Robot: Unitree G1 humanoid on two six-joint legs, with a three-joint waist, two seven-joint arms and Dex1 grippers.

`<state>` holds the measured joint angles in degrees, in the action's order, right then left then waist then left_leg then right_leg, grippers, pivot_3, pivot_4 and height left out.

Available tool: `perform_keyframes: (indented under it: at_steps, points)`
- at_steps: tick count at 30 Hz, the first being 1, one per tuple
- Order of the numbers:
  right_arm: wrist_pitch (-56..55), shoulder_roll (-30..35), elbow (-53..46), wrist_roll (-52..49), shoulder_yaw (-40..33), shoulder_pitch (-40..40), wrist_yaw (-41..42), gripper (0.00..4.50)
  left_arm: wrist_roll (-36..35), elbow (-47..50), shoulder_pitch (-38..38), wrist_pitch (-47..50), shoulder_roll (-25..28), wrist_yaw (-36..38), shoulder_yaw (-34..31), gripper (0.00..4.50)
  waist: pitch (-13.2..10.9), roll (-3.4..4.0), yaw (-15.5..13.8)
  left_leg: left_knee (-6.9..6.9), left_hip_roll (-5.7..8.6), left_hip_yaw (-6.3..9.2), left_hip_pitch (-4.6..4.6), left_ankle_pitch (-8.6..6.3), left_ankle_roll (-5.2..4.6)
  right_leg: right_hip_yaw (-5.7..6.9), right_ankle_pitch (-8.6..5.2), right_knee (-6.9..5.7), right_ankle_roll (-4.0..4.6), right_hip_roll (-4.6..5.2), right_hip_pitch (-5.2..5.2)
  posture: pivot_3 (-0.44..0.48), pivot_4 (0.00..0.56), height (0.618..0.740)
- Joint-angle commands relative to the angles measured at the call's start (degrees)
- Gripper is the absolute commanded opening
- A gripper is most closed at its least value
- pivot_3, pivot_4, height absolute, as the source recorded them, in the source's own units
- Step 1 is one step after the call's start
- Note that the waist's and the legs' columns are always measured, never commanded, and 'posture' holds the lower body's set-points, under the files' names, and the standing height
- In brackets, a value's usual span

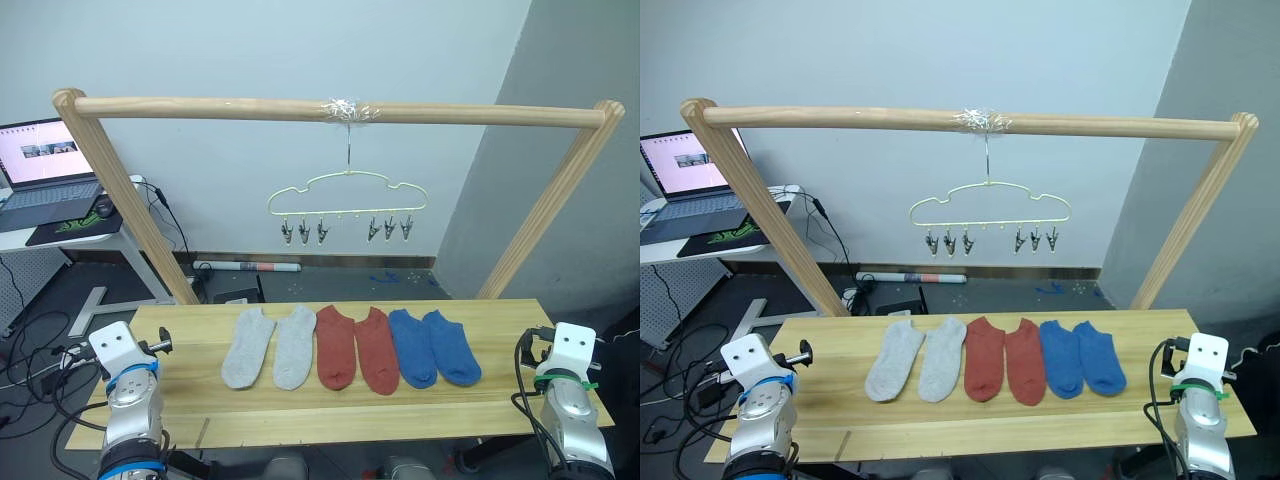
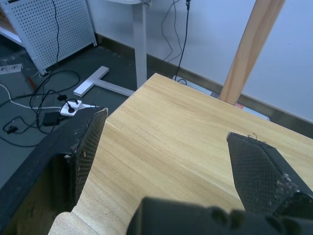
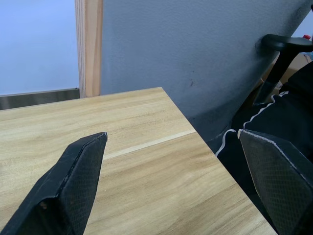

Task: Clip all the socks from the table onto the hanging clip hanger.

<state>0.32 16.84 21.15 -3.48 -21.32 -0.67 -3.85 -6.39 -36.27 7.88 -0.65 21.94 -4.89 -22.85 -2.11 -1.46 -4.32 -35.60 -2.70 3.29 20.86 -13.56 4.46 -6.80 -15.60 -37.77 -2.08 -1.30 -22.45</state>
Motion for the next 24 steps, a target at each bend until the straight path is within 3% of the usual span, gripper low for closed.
perform_keyframes:
  at_steps: [1,24]
  points:
    - [-1.1,0.7,-1.2,0.0,-0.4,0.6,-0.5,4.50,-0.1,1.1,0.9,-0.9,0.3,-0.3,-0.1,4.47,0.0,0.00,0.0,0.00,0.00,0.00,0.00,0.00,0.00,0.00,0.00,0.00,0.00,0.00,0.00,0.258,0.000,0.740]
    - [-1.5,0.5,-0.4,0.2,0.3,1.4,-0.3,4.50,-0.5,3.5,0.1,-2.3,0.4,0.5,-0.1,4.47,0.0,-0.02,-0.1,0.45,0.01,-0.21,0.00,0.01,-0.01,-0.17,-0.07,0.02,-0.09,0.00,-0.23,0.272,0.000,0.740]
